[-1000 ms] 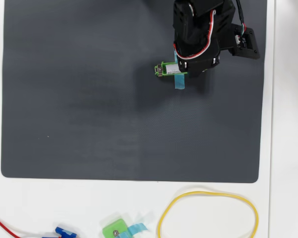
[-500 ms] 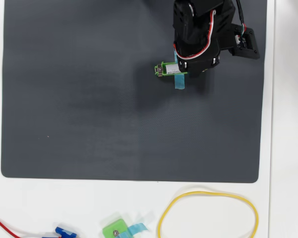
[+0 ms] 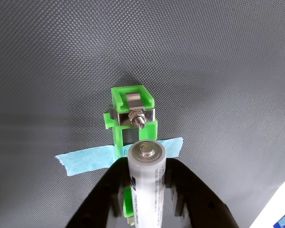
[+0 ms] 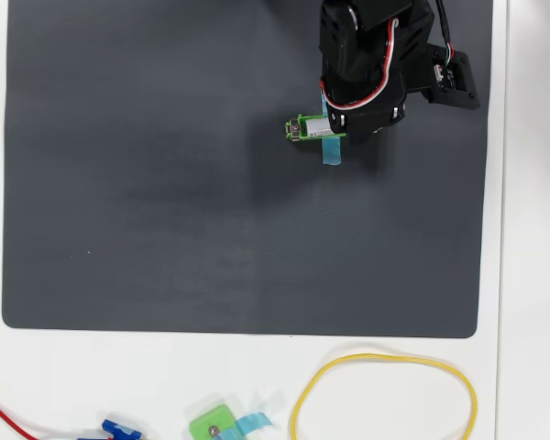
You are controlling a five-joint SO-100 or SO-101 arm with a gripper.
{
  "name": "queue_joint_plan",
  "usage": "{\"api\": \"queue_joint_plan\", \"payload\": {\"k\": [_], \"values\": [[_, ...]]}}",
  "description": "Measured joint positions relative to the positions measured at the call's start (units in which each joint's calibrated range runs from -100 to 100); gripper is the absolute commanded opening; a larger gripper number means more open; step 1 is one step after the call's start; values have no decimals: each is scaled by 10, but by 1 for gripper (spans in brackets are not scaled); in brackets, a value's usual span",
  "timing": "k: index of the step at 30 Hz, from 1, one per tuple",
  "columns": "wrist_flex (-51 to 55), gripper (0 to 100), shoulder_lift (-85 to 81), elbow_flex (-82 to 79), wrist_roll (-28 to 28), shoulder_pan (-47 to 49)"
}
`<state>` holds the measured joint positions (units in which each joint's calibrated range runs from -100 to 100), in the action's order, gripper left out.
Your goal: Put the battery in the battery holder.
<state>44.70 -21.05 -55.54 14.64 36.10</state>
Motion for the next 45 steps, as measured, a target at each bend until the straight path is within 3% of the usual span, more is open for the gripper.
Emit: {"api": "queue_joint_plan", "payload": {"k": [4, 10, 15, 23, 32, 35, 36, 38, 45], "values": [[0, 5, 0, 0, 0, 0], [0, 26, 0, 0, 0, 0], [0, 28, 0, 0, 0, 0], [4, 28, 0, 0, 0, 0], [82, 27, 0, 5, 0, -2], [84, 18, -4, 5, 0, -2], [84, 9, -12, 5, 0, -2], [84, 0, -39, 5, 0, -2], [87, 0, -103, 6, 0, -4]]}}
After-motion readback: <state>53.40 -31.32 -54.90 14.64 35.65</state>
